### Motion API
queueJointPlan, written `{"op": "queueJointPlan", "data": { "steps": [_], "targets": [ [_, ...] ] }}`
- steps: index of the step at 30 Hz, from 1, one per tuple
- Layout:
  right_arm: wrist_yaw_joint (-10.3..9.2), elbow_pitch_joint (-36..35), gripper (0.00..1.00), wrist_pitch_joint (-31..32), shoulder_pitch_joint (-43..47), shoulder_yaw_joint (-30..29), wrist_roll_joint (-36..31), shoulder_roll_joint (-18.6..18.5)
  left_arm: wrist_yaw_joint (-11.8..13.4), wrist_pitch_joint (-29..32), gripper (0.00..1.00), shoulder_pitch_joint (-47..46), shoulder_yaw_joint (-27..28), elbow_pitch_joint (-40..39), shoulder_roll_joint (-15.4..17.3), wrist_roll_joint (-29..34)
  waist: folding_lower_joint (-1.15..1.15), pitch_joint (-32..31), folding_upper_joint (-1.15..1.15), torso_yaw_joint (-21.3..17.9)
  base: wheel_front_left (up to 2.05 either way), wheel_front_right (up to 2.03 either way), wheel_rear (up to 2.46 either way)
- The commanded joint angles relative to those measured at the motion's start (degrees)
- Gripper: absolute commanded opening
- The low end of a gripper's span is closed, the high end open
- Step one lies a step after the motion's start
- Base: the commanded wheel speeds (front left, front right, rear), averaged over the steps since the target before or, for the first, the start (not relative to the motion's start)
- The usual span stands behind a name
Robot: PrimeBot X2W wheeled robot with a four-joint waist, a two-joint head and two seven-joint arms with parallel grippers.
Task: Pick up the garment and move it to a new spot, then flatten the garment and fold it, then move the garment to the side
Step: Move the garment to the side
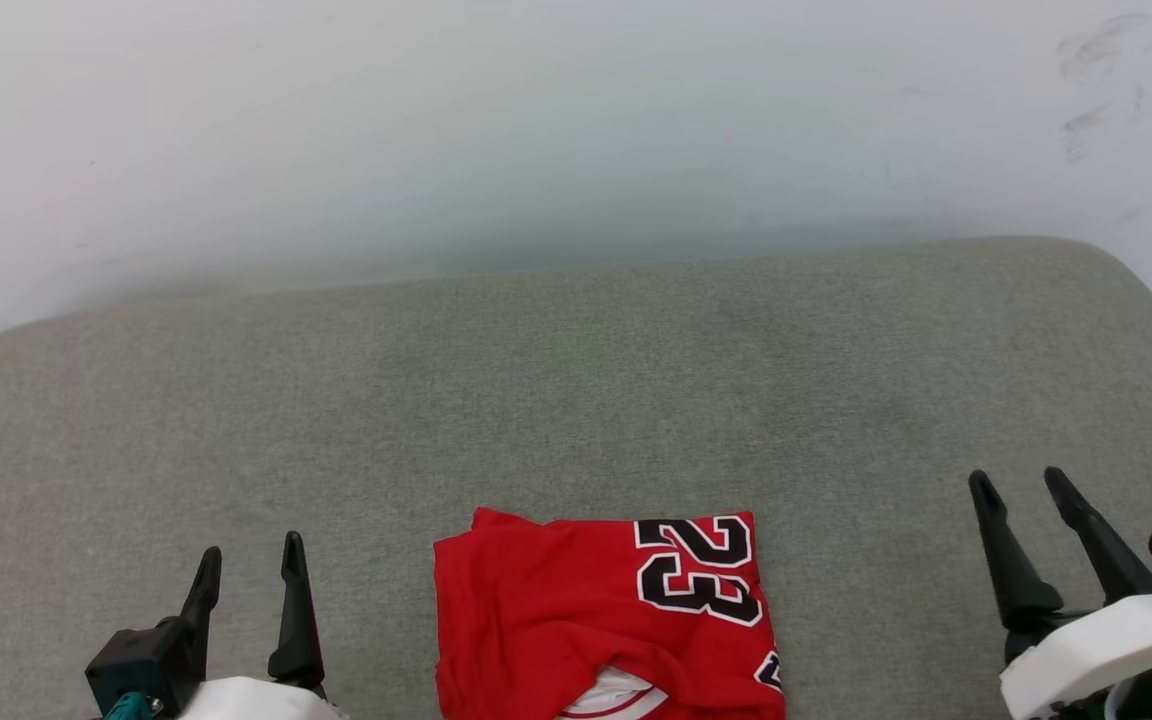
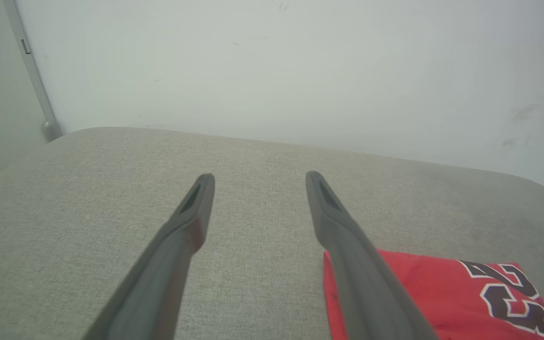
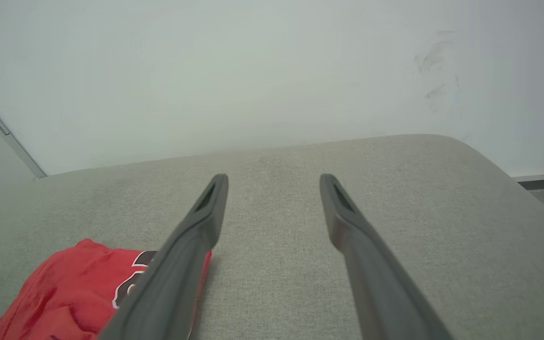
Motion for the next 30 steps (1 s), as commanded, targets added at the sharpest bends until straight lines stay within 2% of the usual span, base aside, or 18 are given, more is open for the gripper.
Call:
{"op": "queueJointPlan", "data": {
  "steps": [1, 6, 11, 16, 20, 25, 28, 29, 30],
  "targets": [
    [-0.02, 0.6, 1.0, 0.6, -0.2, -0.6, 0.8, 0.1, 0.2, -0.4, 1.0, -0.3, 0.3, -0.2, 0.0, -0.1, 0.0, 0.2, 0.0, 0.3, 0.0, 0.0, 0.0],
    [-0.01, 4.6, 1.0, 5.6, -1.7, -4.4, 8.2, -2.0, 0.0, -0.4, 1.0, -1.1, 0.6, -1.0, -0.8, 0.7, 0.0, 1.1, 0.0, 2.6, 0.0, 0.0, 0.0],
    [-0.01, 12.3, 1.0, 14.5, -3.5, -5.5, 17.7, -5.6, -0.9, -0.4, 1.0, -2.5, 0.4, -1.9, -2.4, 1.7, 0.0, 3.3, 0.0, 6.5, 0.0, 0.0, 0.0],
    [-0.01, 19.8, 1.0, 22.0, -5.5, -1.0, 24.0, -7.4, -2.7, -0.4, 1.0, -4.9, 0.0, -0.7, -4.0, 3.1, 0.0, 6.1, 0.0, 10.6, 0.0, 0.0, 0.0],
    [-0.01, 23.0, 1.0, 26.3, -6.7, 4.8, 30.5, -5.8, -3.9, -0.4, 1.0, -6.6, 0.3, 0.6, -5.5, 3.9, 0.0, 8.0, 0.0, 12.8, 0.0, 0.0, 0.0],
    [-0.05, 25.3, 1.0, 27.8, -8.0, 9.7, 36.4, -4.7, -5.3, -0.4, 1.0, -7.4, 1.5, 1.7, -6.8, 5.0, 0.0, 9.4, 0.0, 13.8, 0.0, 0.0, 0.0],
    [-0.07, 26.7, 1.0, 27.7, -8.6, 11.6, 38.1, -5.3, -5.8, -0.4, 1.0, -7.5, 2.1, 2.2, -7.2, 5.5, 0.0, 9.8, 0.0, 14.0, 0.0, 0.0, 0.0],
    [-0.07, 27.1, 0.91, 27.9, -8.9, 12.3, 38.3, -5.6, -6.0, -0.4, 1.0, -7.7, 2.3, 2.3, -7.3, 5.8, 0.0, 9.9, 0.0, 14.0, 0.0, 0.0, 0.0],
    [-0.08, 27.2, 0.31, 27.4, -9.3, 12.9, 38.7, -5.9, -6.3, -0.4, 1.0, -7.8, 2.4, 2.5, -7.5, 6.0, 0.0, 10.0, 0.0, 14.0, 0.0, 0.0, 0.0]
  ]
}}
